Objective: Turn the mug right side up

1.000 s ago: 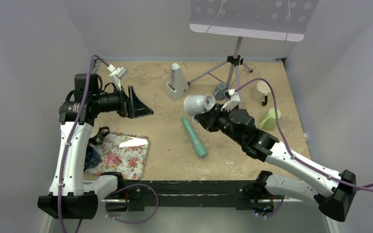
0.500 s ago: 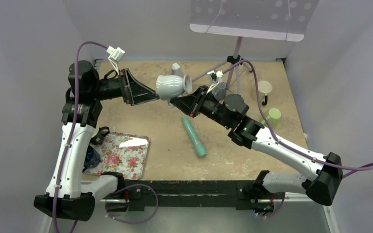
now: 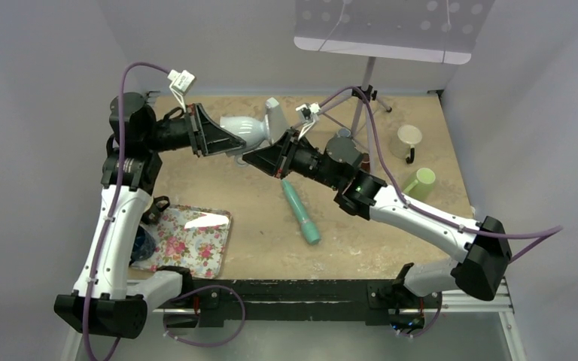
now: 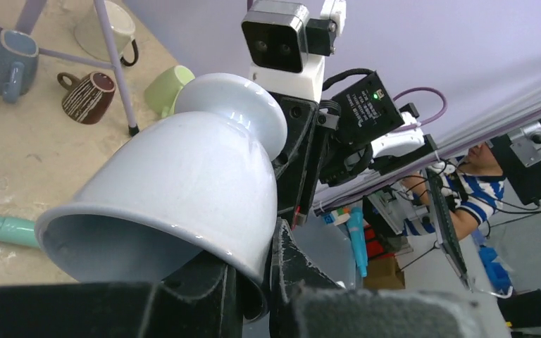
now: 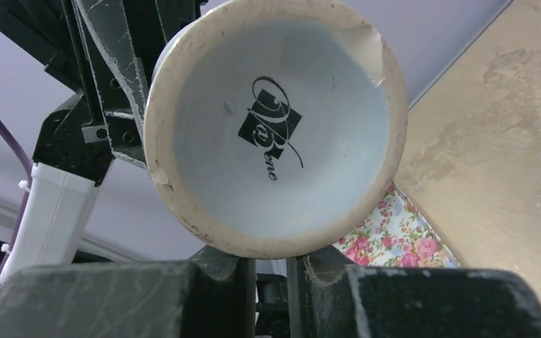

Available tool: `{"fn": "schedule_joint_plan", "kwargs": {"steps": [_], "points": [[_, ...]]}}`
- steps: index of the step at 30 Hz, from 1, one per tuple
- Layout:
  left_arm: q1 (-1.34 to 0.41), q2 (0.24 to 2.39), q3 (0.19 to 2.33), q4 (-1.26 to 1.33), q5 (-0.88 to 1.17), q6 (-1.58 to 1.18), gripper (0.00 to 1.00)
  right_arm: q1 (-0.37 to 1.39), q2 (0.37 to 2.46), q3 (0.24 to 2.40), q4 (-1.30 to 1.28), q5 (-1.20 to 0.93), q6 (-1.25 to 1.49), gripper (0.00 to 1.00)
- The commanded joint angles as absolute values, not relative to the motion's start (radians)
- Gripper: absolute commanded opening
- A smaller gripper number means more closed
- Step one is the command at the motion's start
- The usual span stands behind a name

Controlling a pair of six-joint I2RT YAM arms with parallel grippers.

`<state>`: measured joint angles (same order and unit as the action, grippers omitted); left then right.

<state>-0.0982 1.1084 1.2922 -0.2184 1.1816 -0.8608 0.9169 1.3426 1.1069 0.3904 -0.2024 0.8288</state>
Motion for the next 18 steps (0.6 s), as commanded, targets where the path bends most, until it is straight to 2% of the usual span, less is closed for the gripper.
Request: {"fn": "schedule_joint_plan", "kwargs": {"steps": [1, 4, 5, 6, 10, 13, 18], "points": [[-0.075, 1.097, 1.398, -0.559, 1.053, -0.612, 0.00, 0.937, 1.317, 1.158, 0.342, -0.195, 0.715, 0.21], [-0.069, 1.123, 1.523, -0.982, 0.820, -0.228, 0.00, 0.937, 1.295, 1.146, 0.194, -0.128, 0.651, 0.76], [-0.070, 1.135, 1.551, -1.070, 0.730, -0.129, 0.00, 0.937, 1.289, 1.142, 0.150, -0.115, 0.628, 0.91], [-0.070, 1.145, 1.572, -1.148, 0.645, -0.007, 0.00, 0.937, 1.282, 1.129, 0.114, -0.115, 0.611, 0.98], [-0.078, 1.172, 1.548, -1.358, 0.351, 0.419, 0.00, 0.938, 1.222, 1.042, 0.010, -0.063, 0.573, 0.99], [-0.080, 1.204, 1.468, -1.476, 0.163, 0.563, 0.00, 0.937, 1.167, 0.990, -0.048, -0.026, 0.555, 0.99], [-0.081, 1.145, 1.183, -1.378, -0.017, 0.702, 0.00, 0.937, 1.126, 0.960, -0.063, -0.003, 0.548, 0.99]]}}
